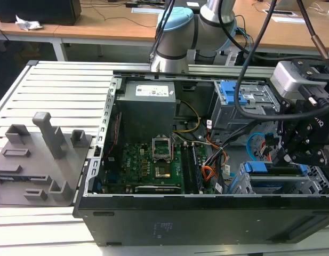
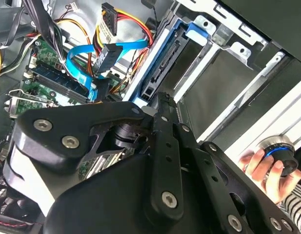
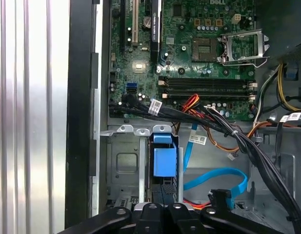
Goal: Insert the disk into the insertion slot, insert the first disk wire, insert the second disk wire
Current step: 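Insert the disk into the insertion slot, then insert the first disk wire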
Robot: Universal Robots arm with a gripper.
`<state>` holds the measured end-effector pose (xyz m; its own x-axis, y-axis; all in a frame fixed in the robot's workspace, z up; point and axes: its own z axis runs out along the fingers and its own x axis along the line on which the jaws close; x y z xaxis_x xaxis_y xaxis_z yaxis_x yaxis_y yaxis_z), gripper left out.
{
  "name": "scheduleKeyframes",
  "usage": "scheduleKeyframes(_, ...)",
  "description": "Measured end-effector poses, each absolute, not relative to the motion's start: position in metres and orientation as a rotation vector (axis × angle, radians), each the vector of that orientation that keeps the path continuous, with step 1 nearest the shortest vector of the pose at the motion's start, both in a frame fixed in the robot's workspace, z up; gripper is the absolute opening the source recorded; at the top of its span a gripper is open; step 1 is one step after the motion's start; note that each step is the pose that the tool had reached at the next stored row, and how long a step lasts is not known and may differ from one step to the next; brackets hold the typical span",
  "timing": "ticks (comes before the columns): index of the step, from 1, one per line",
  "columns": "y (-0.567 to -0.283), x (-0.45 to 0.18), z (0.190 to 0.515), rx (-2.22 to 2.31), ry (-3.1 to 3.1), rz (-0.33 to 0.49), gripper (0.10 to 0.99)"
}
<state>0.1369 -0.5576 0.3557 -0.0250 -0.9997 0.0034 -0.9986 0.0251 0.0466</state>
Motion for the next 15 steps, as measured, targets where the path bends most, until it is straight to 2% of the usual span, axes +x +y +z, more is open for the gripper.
scheduleKeyframes(15,-0.5576,0.1407,0.3555,2.169,-2.224,-0.048,0.106)
